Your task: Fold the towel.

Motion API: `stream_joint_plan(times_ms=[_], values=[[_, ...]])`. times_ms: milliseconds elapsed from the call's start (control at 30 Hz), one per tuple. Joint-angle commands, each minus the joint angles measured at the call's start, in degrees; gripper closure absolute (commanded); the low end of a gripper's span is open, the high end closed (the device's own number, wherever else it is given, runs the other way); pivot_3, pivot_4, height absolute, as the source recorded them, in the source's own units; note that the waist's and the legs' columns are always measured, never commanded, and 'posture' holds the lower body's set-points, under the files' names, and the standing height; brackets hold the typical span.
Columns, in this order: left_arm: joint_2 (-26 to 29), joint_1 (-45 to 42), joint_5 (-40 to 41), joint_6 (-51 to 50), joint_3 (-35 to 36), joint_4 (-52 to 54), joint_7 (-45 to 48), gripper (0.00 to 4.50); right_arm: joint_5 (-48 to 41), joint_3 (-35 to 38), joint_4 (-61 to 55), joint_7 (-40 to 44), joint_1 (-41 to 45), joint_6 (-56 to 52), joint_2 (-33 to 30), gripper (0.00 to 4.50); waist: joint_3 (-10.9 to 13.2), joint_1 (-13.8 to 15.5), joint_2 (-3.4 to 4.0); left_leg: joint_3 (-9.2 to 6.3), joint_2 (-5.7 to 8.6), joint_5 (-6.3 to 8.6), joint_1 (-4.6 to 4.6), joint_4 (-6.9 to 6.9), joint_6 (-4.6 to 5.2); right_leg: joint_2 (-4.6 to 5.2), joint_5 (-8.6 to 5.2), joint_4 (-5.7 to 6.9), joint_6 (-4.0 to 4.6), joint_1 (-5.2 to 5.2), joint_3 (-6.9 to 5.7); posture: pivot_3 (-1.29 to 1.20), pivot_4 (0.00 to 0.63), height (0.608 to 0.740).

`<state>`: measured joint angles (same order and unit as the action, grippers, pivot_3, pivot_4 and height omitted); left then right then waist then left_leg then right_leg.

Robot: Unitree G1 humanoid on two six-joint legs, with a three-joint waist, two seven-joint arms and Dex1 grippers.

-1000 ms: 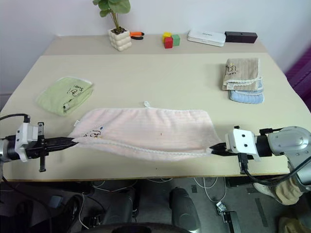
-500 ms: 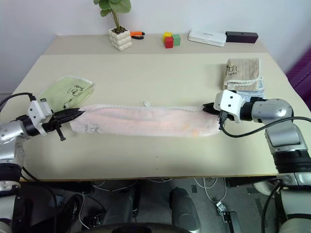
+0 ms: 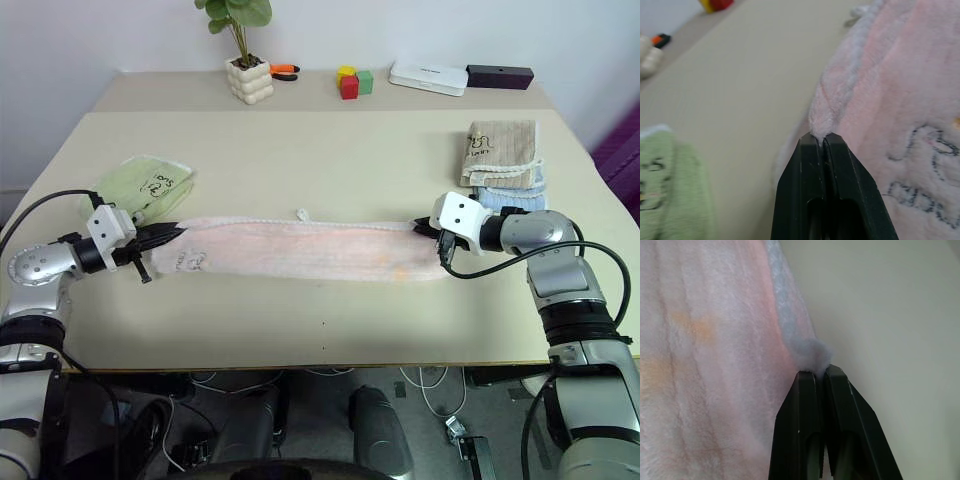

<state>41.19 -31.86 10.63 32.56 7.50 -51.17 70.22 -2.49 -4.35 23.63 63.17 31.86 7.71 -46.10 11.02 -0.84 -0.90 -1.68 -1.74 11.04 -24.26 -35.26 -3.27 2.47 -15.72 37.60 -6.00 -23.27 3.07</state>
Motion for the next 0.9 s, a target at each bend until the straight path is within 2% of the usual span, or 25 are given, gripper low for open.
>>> stream_joint_plan(times_ms=[33,300,400,467,500,600,767,900], values=[[0.1,-1.1,0.3,-1.1,0.3,-0.2,-0.8,4.50,-1.5,0.7,-2.6,1.0,0.4,-3.0,-0.2,4.46,0.0,0.0,0.00,0.00,0.00,0.00,0.00,0.00,0.00,0.00,0.00,0.01,0.00,0.00,0.00,0.00,0.150,0.740],[0.2,-3.2,-0.2,-3.4,0.3,-2.0,-1.6,4.50,-0.4,0.6,-3.9,-1.0,1.1,-6.8,0.9,4.46,0.0,0.0,0.00,-0.01,0.00,0.00,0.00,-0.02,0.00,0.00,0.00,0.03,0.00,0.00,0.00,0.00,0.150,0.740],[-0.1,-4.2,-0.9,-2.9,0.4,-3.1,-3.6,3.59,-1.3,0.6,-4.5,-0.4,1.3,-9.7,1.6,3.51,0.0,0.0,0.00,-0.01,0.00,0.00,0.00,-0.02,0.00,-0.01,0.00,0.04,0.00,0.00,0.00,0.00,0.150,0.740],[-0.2,-4.3,-1.4,-2.1,0.3,-3.2,-5.2,2.55,0.3,0.4,-4.3,-1.9,1.2,-8.3,1.9,2.48,0.0,0.0,0.00,-0.02,0.01,0.00,0.00,-0.02,0.00,0.00,0.00,0.05,0.00,-0.01,0.00,0.00,0.150,0.740],[-0.2,-4.2,-1.7,-1.7,0.2,-3.1,-5.8,2.20,0.6,0.4,-4.4,-2.3,1.2,-8.0,2.0,2.11,0.0,0.0,0.00,-0.02,0.01,0.00,0.00,-0.02,0.00,0.00,0.00,0.05,-0.01,-0.01,0.00,0.00,0.150,0.740],[-0.1,-4.1,-1.9,-1.7,0.2,-2.8,-6.2,0.72,1.2,0.2,-4.5,-2.8,1.2,-7.2,2.0,0.72,0.0,0.0,0.00,-0.02,0.01,0.00,0.00,-0.02,0.00,0.00,0.00,0.05,-0.01,-0.01,-0.01,0.00,0.150,0.740],[0.2,-3.7,1.1,-4.4,1.9,0.0,-4.9,0.72,0.4,1.0,-3.8,-2.7,2.2,-10.1,2.0,0.72,0.0,0.0,0.00,-0.02,0.01,0.00,0.00,-0.02,0.00,-0.01,0.00,0.06,-0.01,-0.01,-0.01,0.00,0.150,0.740],[1.3,-3.2,3.0,-6.5,3.4,3.5,-5.3,0.72,2.6,1.6,-0.8,-6.9,4.2,-8.3,2.3,0.72,0.0,0.0,0.00,-0.02,0.01,0.00,0.00,-0.02,0.00,0.00,0.00,0.07,-0.01,-0.01,-0.01,0.00,0.150,0.740]])
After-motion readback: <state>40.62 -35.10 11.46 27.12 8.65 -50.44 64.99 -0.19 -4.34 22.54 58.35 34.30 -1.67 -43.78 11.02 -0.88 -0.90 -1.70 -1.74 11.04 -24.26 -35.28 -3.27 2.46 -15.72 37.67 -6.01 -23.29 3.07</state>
